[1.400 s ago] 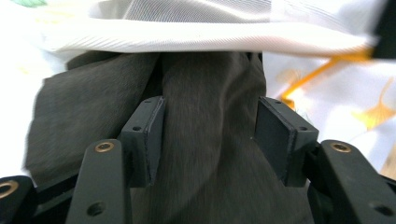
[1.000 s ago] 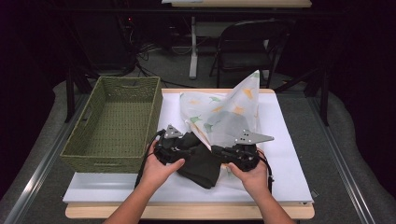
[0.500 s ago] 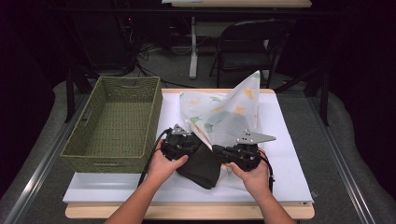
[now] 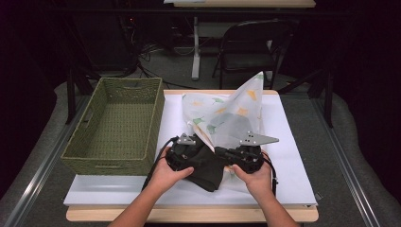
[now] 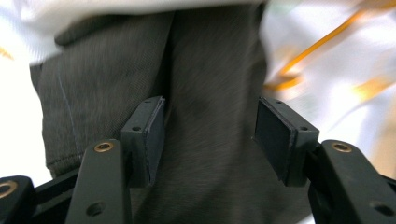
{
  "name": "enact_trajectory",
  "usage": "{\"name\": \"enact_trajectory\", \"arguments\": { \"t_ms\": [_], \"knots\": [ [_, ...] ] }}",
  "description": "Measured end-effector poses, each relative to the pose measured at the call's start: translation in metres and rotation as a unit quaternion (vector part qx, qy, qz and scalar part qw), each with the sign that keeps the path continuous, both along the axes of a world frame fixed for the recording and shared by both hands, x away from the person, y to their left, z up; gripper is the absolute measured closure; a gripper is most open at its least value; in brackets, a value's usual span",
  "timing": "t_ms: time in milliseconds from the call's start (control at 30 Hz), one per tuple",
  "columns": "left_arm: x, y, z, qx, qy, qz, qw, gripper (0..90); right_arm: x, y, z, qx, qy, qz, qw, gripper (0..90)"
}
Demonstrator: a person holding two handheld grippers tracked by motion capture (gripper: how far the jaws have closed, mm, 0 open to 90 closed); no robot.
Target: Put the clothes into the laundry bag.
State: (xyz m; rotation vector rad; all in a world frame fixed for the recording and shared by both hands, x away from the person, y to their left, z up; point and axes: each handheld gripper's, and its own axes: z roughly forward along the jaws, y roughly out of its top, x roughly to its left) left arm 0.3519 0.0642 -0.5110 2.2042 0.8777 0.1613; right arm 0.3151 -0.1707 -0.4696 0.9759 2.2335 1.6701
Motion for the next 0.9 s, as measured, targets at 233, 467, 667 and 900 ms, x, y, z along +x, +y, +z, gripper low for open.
{"name": "enact_trajectory", "arguments": {
  "t_ms": [233, 467, 667, 900],
  "knots": [
    [0.004, -0.004, -0.016, 0.009, -0.003, 0.010, 0.9999, 49.1, 0.000, 0.001, -0.001, -0.001, 0.003, 0.001, 1.0000, 90.0],
    [0.002, -0.008, -0.019, 0.013, -0.018, 0.022, 0.9995, 72.1, -0.001, 0.002, -0.001, -0.006, -0.001, 0.003, 1.0000, 90.0],
    [-0.007, -0.008, -0.008, 0.010, -0.030, 0.023, 0.9992, 76.2, -0.001, -0.002, 0.000, -0.005, 0.001, 0.001, 1.0000, 90.0],
    [-0.026, 0.000, 0.017, -0.005, -0.043, 0.020, 0.9988, 76.7, -0.007, 0.000, 0.009, 0.003, -0.012, 0.011, 0.9999, 90.0]
  ]
}}
